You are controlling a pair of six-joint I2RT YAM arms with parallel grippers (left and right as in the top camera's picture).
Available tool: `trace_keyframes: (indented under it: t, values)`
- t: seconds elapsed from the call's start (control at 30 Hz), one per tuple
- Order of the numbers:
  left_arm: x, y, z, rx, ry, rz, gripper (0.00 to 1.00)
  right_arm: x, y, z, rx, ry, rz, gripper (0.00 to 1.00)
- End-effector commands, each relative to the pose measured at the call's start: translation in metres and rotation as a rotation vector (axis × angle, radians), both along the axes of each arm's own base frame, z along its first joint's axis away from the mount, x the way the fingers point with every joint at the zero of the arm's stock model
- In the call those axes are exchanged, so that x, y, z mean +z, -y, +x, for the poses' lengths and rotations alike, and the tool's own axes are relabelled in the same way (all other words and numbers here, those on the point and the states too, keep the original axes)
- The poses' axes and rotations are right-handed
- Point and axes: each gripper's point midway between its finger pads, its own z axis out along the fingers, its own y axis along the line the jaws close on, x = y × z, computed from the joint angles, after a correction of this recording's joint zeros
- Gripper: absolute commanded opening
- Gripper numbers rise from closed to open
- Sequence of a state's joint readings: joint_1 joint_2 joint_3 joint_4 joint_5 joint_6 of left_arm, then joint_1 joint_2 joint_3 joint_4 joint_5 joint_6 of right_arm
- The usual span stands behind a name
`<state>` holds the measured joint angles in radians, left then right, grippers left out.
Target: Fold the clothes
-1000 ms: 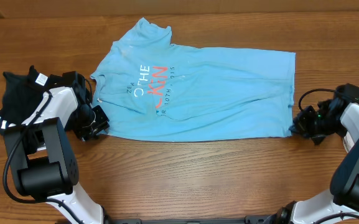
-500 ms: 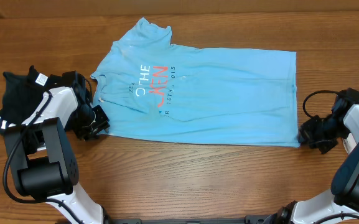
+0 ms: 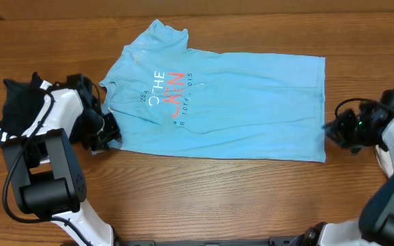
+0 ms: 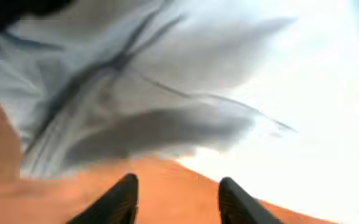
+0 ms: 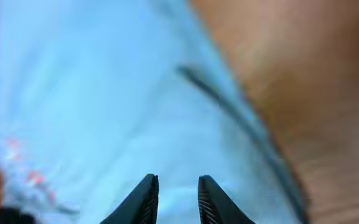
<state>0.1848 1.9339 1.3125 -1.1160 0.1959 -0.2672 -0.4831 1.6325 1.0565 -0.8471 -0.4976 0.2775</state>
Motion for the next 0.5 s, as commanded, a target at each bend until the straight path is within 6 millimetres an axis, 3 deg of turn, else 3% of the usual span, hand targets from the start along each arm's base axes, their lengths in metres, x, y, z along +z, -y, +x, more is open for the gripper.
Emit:
trace_keyframes:
  t: [0.0,0.17,0.27,0.47]
  values:
    - [0.041,0.011,0.034,-0.123,0.117,-0.051,0.49,0.034,-0.029,0.008,0.113,0.111,0.051,0.21]
    - [0.08,0.018,0.061,-0.154,0.209,-0.036,0.5,-0.017,-0.045,-0.022,0.093,-0.093,-0.04,0.06]
    - [0.102,0.023,0.068,-0.155,0.24,-0.065,0.49,-0.044,-0.051,-0.028,0.053,-0.113,-0.035,0.04]
    - [0.128,0.025,0.068,-0.161,0.265,-0.066,0.49,-0.089,-0.038,-0.044,-0.048,-0.201,-0.101,0.04]
